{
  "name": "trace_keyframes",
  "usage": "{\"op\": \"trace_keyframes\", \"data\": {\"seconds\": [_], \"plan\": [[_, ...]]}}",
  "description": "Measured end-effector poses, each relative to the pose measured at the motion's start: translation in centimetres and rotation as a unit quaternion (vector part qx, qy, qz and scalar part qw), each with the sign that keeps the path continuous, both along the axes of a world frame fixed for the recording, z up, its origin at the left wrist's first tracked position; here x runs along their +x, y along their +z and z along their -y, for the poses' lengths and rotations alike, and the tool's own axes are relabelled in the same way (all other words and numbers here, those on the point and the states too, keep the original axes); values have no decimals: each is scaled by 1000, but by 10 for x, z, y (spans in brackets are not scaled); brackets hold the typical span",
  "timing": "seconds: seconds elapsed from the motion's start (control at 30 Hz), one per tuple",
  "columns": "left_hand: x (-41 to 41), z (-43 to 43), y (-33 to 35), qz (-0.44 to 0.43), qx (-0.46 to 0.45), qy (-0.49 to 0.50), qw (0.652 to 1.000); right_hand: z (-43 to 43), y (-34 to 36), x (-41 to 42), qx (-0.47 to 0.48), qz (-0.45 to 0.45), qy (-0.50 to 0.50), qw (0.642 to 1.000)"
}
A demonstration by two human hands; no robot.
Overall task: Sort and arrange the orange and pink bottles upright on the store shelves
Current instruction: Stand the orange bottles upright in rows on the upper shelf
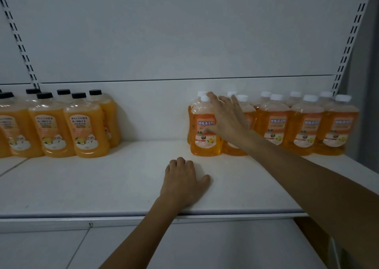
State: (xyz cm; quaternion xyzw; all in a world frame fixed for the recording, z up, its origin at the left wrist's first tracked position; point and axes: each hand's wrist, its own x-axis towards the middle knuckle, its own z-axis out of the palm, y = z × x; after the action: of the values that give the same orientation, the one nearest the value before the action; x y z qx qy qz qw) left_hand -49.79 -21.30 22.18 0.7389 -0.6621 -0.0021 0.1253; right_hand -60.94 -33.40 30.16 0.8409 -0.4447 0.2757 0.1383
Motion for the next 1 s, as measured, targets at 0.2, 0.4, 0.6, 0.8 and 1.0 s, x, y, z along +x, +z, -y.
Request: {"op": "trace_keyframes", "data": {"seconds": [0.2,0.4,0.6,0.8,1.0], "plan": [[1,-1,3,-14,-14,9,1000,-4,-2,-1,0,-41,-7,999],[27,-23,15,-16,-84,66,994,-34,8,24,-91,13,127,988],[91,-93,29,-2,-149,189,971,-76,5,103,75,73,285,953],[146,-196,18,12,-161,316,935,-144,-9,194,154,64,408,898],[200,-297,7,-14,-149,412,899,-245,-20,283,158,-4,516,842]]}}
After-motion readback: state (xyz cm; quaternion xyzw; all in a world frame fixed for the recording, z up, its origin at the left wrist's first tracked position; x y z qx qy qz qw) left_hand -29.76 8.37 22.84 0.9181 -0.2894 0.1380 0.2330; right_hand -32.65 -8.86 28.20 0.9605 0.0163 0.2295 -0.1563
